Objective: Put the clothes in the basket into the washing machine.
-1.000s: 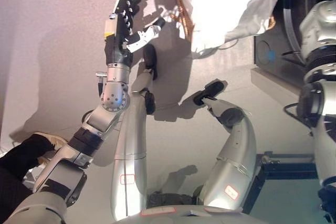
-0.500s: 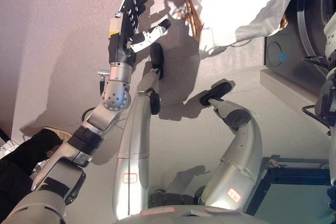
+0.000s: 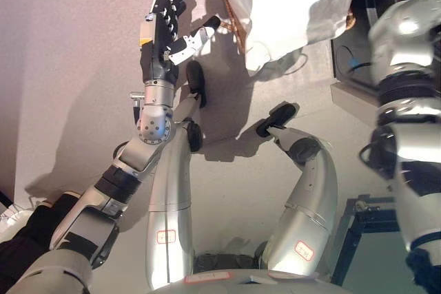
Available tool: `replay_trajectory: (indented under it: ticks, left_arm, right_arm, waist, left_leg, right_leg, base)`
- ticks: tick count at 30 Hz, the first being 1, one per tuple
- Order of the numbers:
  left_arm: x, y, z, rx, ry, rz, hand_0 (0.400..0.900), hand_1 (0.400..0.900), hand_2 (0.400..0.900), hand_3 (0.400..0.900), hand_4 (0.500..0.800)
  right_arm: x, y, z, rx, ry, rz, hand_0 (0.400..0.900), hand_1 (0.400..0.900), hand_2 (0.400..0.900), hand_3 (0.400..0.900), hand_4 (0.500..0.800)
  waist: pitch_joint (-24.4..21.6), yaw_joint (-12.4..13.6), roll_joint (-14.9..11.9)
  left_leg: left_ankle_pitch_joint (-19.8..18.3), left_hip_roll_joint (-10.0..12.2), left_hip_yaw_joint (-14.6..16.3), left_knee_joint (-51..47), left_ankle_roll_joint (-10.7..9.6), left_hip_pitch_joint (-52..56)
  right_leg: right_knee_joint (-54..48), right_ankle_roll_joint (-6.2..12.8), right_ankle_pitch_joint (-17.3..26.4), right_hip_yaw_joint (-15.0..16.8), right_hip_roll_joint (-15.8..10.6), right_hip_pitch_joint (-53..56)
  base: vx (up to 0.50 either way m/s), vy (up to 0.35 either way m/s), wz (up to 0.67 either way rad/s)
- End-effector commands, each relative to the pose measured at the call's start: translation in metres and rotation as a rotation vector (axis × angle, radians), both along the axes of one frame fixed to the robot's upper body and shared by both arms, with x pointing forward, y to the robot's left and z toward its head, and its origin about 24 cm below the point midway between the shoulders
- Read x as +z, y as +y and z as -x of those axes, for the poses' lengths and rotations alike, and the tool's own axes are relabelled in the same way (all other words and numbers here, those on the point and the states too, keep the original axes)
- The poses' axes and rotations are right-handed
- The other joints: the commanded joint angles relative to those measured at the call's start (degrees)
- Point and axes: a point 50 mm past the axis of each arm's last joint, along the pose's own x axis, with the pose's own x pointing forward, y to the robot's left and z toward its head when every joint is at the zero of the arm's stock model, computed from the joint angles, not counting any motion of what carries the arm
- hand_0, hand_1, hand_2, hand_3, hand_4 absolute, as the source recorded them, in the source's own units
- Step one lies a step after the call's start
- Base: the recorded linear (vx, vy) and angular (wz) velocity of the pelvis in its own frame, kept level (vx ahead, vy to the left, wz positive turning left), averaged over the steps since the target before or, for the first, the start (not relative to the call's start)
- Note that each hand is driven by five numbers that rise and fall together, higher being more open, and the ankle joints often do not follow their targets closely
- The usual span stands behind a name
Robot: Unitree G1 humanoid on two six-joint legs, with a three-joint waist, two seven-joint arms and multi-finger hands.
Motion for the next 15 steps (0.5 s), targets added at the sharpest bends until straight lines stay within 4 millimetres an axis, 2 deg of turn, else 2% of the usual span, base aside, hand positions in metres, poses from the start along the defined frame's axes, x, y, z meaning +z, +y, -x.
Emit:
replay_trajectory:
  ticks: [1, 8, 11, 13, 14, 15]
  left_arm:
    - [0.0, 0.007, 0.013, 0.031, -0.07, 0.15, 0.9, 0.9, 0.9, 0.9, 0.8]
    - [-0.03, 0.023, 0.014, 0.093, 0.049, 0.182, 0.9, 0.9, 0.9, 0.9, 0.8]
    - [-0.048, 0.031, 0.015, 0.104, 0.123, 0.204, 0.9, 0.9, 0.9, 0.9, 0.8]
    - [-0.067, 0.035, 0.014, 0.106, 0.201, 0.216, 0.9, 0.9, 0.9, 0.9, 0.8]
    - [-0.077, 0.034, 0.012, 0.092, 0.245, 0.229, 0.9, 0.9, 0.9, 0.9, 0.8]
    - [-0.084, 0.037, 0.012, 0.097, 0.271, 0.228, 0.9, 0.9, 0.9, 0.9, 0.8]
  right_arm:
    - [-0.025, 0.019, 0.016, 0.01, -0.12, 0.07, 0.9, 0.9, 0.9, 0.9, 0.8]
    - [-0.083, 0.053, 0.044, 0.218, -0.12, 0.101, 0.9, 0.9, 0.9, 0.9, 0.8]
    - [-0.111, 0.062, 0.048, 0.362, -0.042, 0.138, 0.9, 0.9, 0.9, 0.9, 0.8]
    - [-0.137, 0.066, 0.046, 0.466, 0.064, 0.177, 0.9, 0.9, 0.9, 0.9, 0.8]
    - [-0.156, 0.067, 0.043, 0.518, 0.158, 0.191, 0.9, 0.9, 0.9, 0.9, 0.8]
    - [-0.164, 0.066, 0.044, 0.526, 0.179, 0.161, 0.9, 0.9, 0.9, 0.9, 0.8]
  waist:
    - [-7.08, -3.61, 3.96]
    - [-7.64, -6.43, 1.72]
    - [-8.48, -7.11, 0.52]
    - [-9.23, -7.3, -0.51]
    - [-9.66, -7.45, -1.13]
    - [-9.84, -7.31, -1.42]
  left_leg:
    - [-16.97, 0.84, -3.26, 11.73, -3.18, 3.17]
    - [-15.77, 1.5, -2.05, 5.71, -3.4, 9.8]
    - [-14.95, 1.93, -1.36, 0.61, -3.23, 15.61]
    - [-14.57, 2.2, -0.7, -2.58, -3.08, 20.34]
    - [-14.17, 2.53, -0.42, -4.68, -3.28, 23.57]
    - [-13.93, 2.54, -0.45, -5.98, -3.27, 26.03]
  right_leg:
    - [-2.92, 7.51, 7.38, 0.76, 3.35, -7.58]
    - [-9.68, 8.77, 9.7, -1.73, 5.51, -0.19]
    - [-13.91, 9.78, 11.1, -3.05, 6.93, 5.01]
    - [-16.78, 10.11, 12.02, -3.61, 7.61, 9.24]
    - [-18.91, 10.41, 12.81, -3.82, 7.96, 12.04]
    - [-20.46, 10.46, 13.23, -4.2, 8.18, 14.48]
  base:
    - [-0.03, 0.063, -0.15]
    - [-0.04, 0.037, -0.08]
    - [-0.02, 0.035, -0.08]
    - [0.02, 0.008, -0.1]
    - [0.08, -0.017, -0.11]
    - [0.1, -0.005, -0.12]
